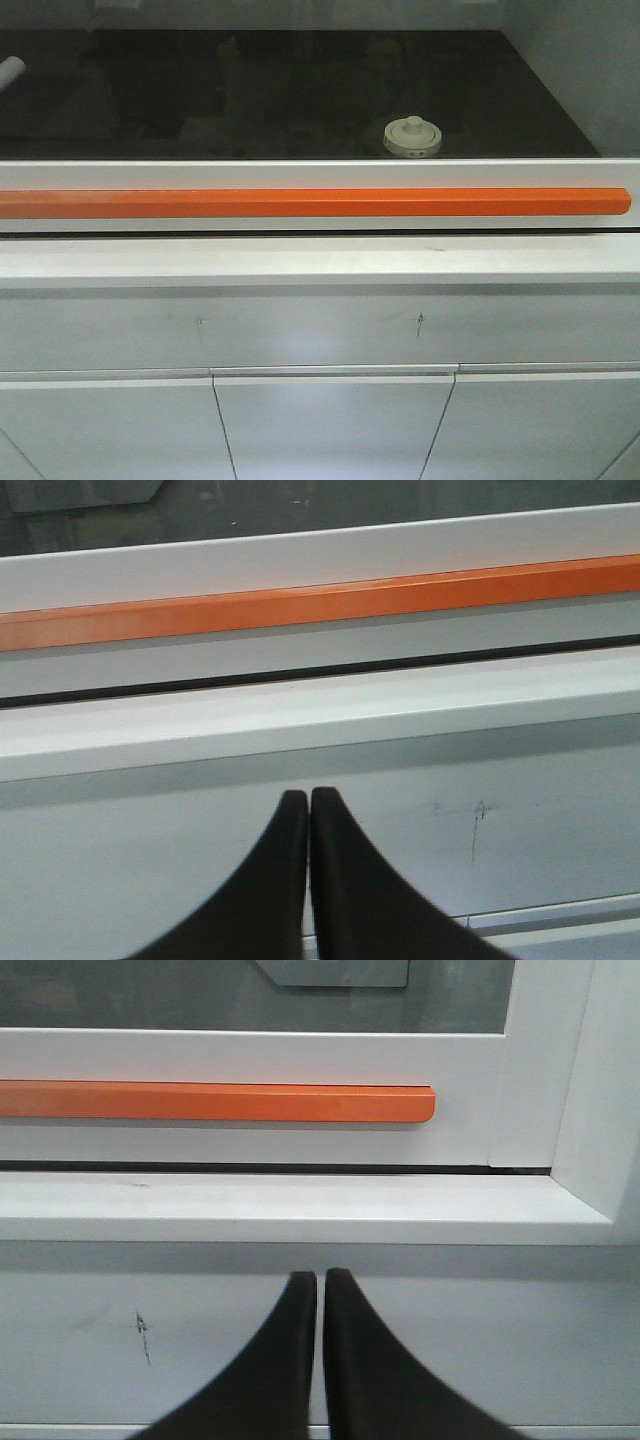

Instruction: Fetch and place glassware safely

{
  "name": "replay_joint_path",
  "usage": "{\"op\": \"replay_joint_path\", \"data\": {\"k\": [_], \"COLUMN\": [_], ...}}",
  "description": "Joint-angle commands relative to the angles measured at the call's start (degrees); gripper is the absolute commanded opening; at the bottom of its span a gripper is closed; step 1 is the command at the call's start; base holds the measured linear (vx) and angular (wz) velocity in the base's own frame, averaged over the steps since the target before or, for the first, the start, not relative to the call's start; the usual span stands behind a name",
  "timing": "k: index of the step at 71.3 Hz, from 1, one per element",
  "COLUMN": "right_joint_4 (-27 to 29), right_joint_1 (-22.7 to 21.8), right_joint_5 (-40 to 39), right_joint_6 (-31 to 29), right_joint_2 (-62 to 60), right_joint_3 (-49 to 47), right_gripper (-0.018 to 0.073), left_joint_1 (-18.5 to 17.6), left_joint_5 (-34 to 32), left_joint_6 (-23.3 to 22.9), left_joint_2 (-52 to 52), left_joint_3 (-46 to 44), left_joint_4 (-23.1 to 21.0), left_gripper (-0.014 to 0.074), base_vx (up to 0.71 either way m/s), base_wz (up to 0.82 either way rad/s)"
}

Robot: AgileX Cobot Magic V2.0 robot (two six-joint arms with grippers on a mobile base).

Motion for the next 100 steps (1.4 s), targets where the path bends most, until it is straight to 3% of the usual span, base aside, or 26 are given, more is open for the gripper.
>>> {"op": "replay_joint_path", "data": {"k": [1, 100], "right_joint_4": [-0.3, -0.3], "right_joint_1": [-0.4, -0.4], "right_joint_5": [-4.4, -6.8], "right_joint_6": [-0.2, -0.2], "right_joint_2": [-0.8, -0.8], "right_joint_3": [1.1, 1.1], "right_gripper": [-0.0003, -0.0003], "left_joint_1": [-0.1, -0.1], "left_joint_5": [-4.1, -5.7], "left_joint_6": [-0.2, -0.7], "left_joint_2": [-0.6, -0.7], "left_joint_3": [1.5, 1.5], "left_joint_4": [-0.2, -0.7], "left_gripper": [-0.0007, -0.0007], "base_vx": [0.00, 0.00], "base_wz": [0.00, 0.00]}}
